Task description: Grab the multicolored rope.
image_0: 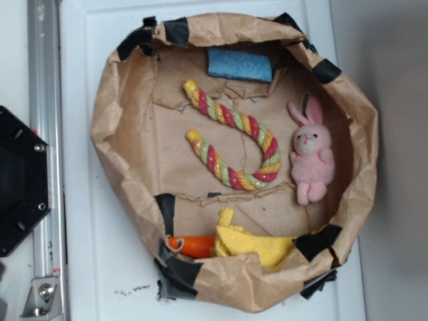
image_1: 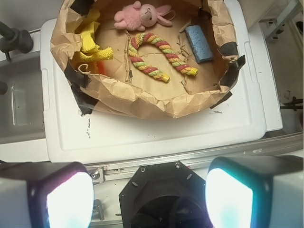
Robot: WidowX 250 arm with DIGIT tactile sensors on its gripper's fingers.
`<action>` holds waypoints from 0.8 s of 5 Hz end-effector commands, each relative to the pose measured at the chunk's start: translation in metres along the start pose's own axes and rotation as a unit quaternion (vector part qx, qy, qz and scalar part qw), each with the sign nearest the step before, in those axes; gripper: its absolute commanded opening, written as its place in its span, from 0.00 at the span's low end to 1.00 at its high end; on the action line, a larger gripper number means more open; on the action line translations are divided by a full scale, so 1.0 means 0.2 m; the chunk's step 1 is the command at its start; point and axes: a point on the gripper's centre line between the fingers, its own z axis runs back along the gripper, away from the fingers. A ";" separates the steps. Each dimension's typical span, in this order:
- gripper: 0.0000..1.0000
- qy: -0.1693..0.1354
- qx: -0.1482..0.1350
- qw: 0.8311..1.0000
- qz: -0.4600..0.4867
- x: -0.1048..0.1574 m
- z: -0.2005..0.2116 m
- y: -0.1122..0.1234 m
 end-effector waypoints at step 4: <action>1.00 -0.046 0.107 0.969 -0.216 0.55 -0.37 0.25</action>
